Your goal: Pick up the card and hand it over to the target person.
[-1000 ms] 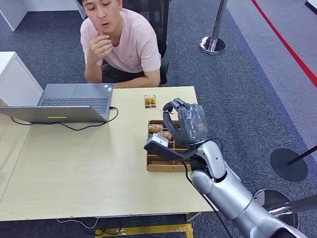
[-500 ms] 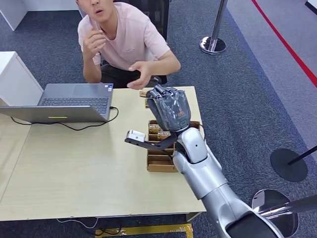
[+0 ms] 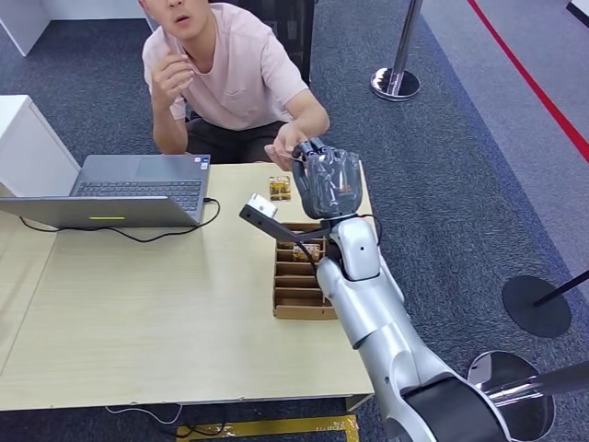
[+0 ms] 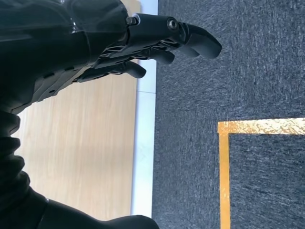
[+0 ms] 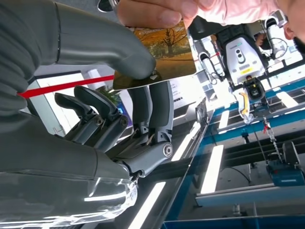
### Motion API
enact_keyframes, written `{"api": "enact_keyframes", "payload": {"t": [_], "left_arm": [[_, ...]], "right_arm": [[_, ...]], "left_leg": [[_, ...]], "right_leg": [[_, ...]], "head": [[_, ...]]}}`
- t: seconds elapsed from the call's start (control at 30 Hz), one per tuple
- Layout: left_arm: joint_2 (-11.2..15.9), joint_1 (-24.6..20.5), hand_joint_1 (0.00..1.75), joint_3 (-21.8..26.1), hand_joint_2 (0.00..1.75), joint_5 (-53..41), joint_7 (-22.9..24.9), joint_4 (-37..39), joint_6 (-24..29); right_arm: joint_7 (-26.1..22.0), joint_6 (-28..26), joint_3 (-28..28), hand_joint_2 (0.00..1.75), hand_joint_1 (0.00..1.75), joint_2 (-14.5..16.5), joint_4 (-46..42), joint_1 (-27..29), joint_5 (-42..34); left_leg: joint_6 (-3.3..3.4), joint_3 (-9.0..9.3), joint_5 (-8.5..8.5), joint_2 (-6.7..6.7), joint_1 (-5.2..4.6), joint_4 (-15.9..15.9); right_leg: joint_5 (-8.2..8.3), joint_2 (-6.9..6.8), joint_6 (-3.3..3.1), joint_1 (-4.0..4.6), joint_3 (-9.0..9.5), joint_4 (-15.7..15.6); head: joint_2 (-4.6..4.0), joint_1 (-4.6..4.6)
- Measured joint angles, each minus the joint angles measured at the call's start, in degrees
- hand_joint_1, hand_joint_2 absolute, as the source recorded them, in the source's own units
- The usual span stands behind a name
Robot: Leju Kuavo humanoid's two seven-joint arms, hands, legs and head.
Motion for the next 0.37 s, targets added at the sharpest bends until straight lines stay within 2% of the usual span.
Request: {"api": "enact_keyframes", "payload": {"t": [0.03, 0.17, 0.3, 0.37], "left_arm": [[0.0, 0.0, 0.00, 0.0, 1.75, 0.0, -0.2, 0.0, -0.2], [-0.1, 0.1, 0.00, -0.2, 1.75, -0.2, -0.6, 0.0, -0.6], [-0.2, 0.1, 0.00, 0.2, 0.00, 0.0, -0.3, 0.0, 0.3], [-0.2, 0.1, 0.00, 0.4, 0.00, 0.2, -0.3, 0.0, 0.4]], "right_arm": [[0.3, 0.0, 0.1, 1.75, 1.75, -0.1, 0.2, 0.0, 0.2], [1.3, 0.0, 0.6, 1.75, 0.00, -0.4, 1.4, -0.5, 0.4], [1.7, 0.0, 0.3, 1.75, 0.00, -0.7, 1.3, -0.7, -0.6], [1.6, 0.0, -0.4, 1.75, 0.00, -0.8, 1.0, -0.9, -1.3]], "left_leg": [[0.00, 0.00, 0.00, 0.00, 0.00, 0.0], [0.01, -0.03, 0.02, 0.01, 0.01, 0.0], [0.00, -0.02, 0.00, -0.01, -0.01, 0.0], [0.00, -0.03, 0.00, -0.02, -0.01, 0.0]], "right_leg": [[0.00, 0.00, 0.00, 0.00, -0.01, 0.0], [0.03, 0.01, 0.00, 0.01, -0.03, 0.0], [0.00, -0.01, 0.01, -0.01, -0.01, 0.0], [-0.01, -0.02, 0.01, -0.01, -0.01, 0.0]], "head": [[0.00, 0.00], [0.00, 0.00], [0.00, 0.00], [0.00, 0.00]]}}
